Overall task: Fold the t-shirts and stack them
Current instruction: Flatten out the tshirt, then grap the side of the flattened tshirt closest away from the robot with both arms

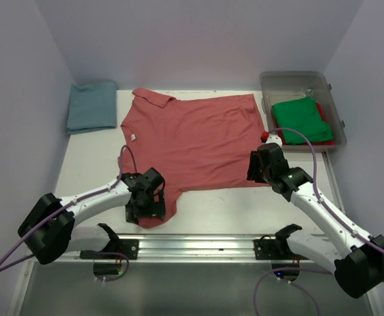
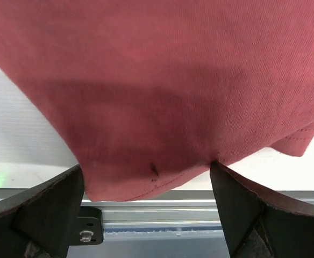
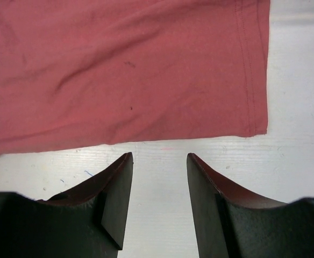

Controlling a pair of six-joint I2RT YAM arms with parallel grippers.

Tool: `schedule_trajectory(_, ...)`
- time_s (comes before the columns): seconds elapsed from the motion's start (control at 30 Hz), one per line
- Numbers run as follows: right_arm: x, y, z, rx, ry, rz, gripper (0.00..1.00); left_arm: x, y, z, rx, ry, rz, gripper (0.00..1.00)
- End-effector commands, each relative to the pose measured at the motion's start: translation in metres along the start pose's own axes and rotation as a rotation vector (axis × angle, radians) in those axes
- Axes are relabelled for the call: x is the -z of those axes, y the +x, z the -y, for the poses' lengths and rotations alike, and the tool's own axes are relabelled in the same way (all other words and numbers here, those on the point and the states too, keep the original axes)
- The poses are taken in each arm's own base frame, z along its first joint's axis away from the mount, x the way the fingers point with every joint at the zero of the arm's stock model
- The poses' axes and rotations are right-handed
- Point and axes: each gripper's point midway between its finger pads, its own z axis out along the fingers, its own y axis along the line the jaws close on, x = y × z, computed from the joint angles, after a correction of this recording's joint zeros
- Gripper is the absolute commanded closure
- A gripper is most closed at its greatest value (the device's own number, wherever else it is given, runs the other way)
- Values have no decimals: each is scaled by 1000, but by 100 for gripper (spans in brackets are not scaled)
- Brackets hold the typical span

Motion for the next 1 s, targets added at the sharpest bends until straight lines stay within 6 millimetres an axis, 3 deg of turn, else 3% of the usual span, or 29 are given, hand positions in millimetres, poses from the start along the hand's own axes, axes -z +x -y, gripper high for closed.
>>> schedule_trajectory(0.0, 3, -2, 1, 5, -11, 31, 52, 4, -3, 17, -18, 38, 11, 0)
schedule_trajectory(0.13, 5, 1, 5, 4, 3, 30, 53, 7, 9, 28, -46, 70, -10, 0)
schedule_trajectory(0.33, 7, 3, 8, -4, 8, 34, 60, -4, 29, 21, -69, 72, -55, 5)
schedule_trajectory(0.57, 7, 4, 8, -16, 13, 35, 82, -7, 23, 17, -81, 67, -14, 31)
schedule_trajectory(0.73, 6, 5, 7, -25, 9, 28, 85, -3, 17, 14, -81, 55, 27, 46)
schedule_trajectory(0.97, 4, 7, 8, -23, 14, 14, 86, 17, 5, 14, -78, 35, 98, 58)
